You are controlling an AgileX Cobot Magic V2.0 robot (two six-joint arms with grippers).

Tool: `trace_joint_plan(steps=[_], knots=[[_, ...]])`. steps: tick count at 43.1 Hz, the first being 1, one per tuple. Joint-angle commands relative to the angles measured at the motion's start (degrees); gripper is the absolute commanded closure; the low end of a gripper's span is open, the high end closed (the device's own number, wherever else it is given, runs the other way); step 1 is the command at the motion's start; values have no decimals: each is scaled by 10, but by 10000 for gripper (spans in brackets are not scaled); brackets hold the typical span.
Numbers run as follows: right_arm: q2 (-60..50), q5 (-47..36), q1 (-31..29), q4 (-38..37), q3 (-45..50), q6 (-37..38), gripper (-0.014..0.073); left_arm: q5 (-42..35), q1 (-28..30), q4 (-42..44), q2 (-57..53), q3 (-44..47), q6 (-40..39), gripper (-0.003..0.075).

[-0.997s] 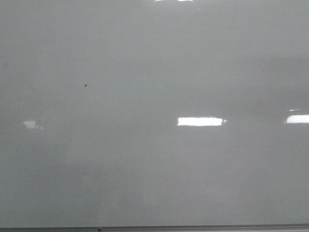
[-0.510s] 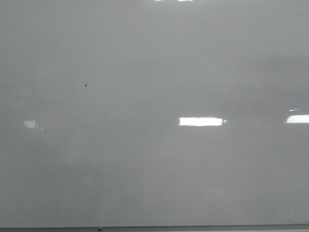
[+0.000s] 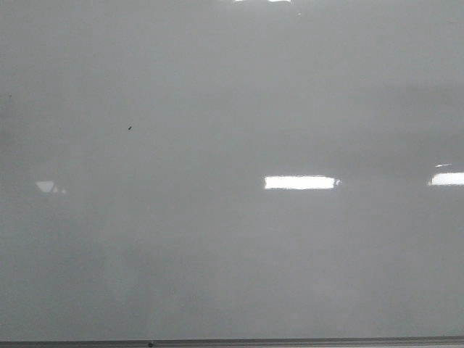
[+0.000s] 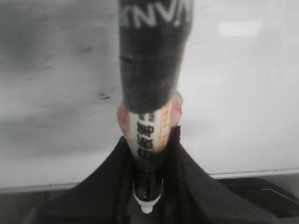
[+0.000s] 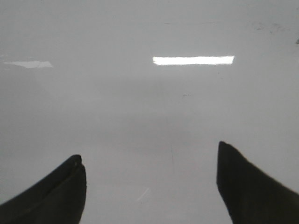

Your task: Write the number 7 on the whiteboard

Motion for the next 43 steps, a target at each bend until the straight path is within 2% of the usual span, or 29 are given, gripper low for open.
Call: trace_joint_plan(steps=[1, 7, 12, 16, 24, 32, 37, 43], knots=[[9, -17, 0, 14, -27, -1, 0, -4, -59, -33, -55, -31, 59, 741], [26, 40, 4, 14, -59, -2, 0, -26, -162, -45, -112, -31, 140, 741], [54, 98, 32, 17, -105, -13, 0, -21, -263, -45, -156, -31, 209, 741], [83, 152, 70, 36, -149, -58, 0, 0, -339, -45, -180, -31, 243, 741], [144, 244, 159, 116, -230, -209, 0, 28, -458, -45, -190, -31, 245, 741], [227, 305, 248, 226, -299, -339, 0, 20, -534, -45, -190, -31, 245, 741], [289, 330, 296, 269, -342, -377, 0, 7, -560, -45, -190, -31, 245, 741], [348, 330, 339, 276, -385, -393, 0, 3, -573, -45, -190, -31, 245, 741]])
